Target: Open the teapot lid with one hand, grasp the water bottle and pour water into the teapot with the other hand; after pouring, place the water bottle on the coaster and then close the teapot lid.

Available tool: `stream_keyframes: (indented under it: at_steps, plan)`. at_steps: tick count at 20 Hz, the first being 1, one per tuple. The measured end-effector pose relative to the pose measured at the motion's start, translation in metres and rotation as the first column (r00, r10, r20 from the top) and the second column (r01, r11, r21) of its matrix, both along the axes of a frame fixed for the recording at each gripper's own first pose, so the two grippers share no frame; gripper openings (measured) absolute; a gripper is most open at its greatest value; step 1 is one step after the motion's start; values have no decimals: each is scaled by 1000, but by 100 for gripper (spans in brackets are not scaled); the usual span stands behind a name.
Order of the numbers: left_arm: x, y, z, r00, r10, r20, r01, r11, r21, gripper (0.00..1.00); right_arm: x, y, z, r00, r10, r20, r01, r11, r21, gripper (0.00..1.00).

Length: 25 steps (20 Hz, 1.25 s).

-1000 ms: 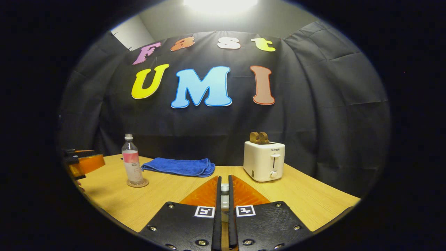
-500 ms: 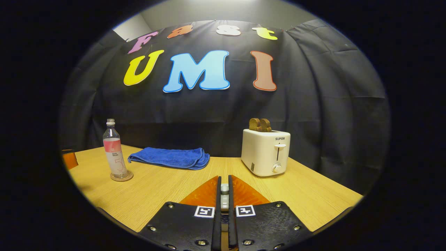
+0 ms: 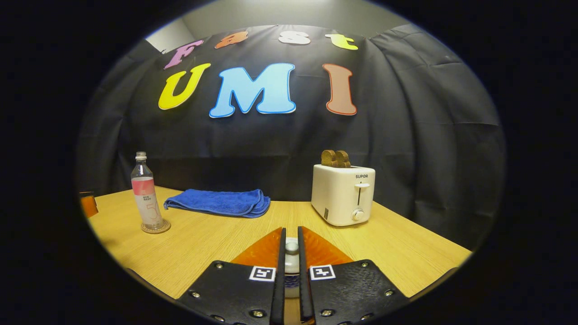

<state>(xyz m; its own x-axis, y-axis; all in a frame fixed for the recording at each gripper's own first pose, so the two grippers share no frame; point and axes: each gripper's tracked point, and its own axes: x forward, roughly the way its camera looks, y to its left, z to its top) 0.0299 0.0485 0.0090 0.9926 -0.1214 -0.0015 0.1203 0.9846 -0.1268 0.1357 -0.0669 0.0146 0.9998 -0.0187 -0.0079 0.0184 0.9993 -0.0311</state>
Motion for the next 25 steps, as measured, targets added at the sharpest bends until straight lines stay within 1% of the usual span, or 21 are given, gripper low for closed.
stream_keyframes:
  at_steps: [1,2,4,6,7,10,11,12,13,15,17,19,22,24,25]
  plan:
    - [-1,1,1,1000,4,3,-4,1000,6,99,-3,-1,8,1000,-5,23,6,1000,-2,16]
    - [-2,1,4,1000,3,7,-3,1000,10,99,-6,-4,15,999,-13,39,13,1000,-8,16]
    - [-5,-1,5,1000,4,14,-4,999,32,99,-28,-4,30,998,-8,64,8,1000,9,16]
    - [-9,-5,9,1000,6,26,-7,999,35,99,-66,14,31,997,43,62,-49,995,87,16]
    - [-12,-13,8,1000,1,31,-2,1000,18,99,-90,25,30,996,58,70,-65,992,112,18]
    - [-19,-33,0,1000,-6,18,6,1000,22,100,-129,35,34,993,12,118,-20,998,61,28]
    - [-22,-35,-1,1000,10,21,-10,999,30,99,-137,41,34,992,8,130,-14,999,46,48]
    - [-27,-37,-1,999,22,29,-23,999,35,99,-144,52,33,991,20,135,-25,999,34,59]
    - [-33,-41,2,999,26,41,-27,999,40,99,-148,63,29,991,40,130,-43,999,22,76]
    - [-43,-47,6,997,39,64,-43,997,59,100,-150,79,20,992,74,101,-74,997,-4,84]
    - [-49,-45,9,994,65,86,-71,995,74,100,-147,84,10,995,78,69,-78,997,1,84]
    - [-48,-50,4,994,69,89,-77,993,87,99,-142,87,0,996,70,50,-71,997,18,84]
    - [-43,-48,-7,995,91,48,-95,990,100,100,-136,86,-15,998,57,10,-57,997,50,84]
    - [-39,-44,-13,994,108,17,-109,989,97,100,-137,80,-13,999,42,13,-42,997,68,84]
    - [-37,-40,-12,991,130,30,-132,986,104,100,-136,80,-11,999,36,16,-37,997,69,84]
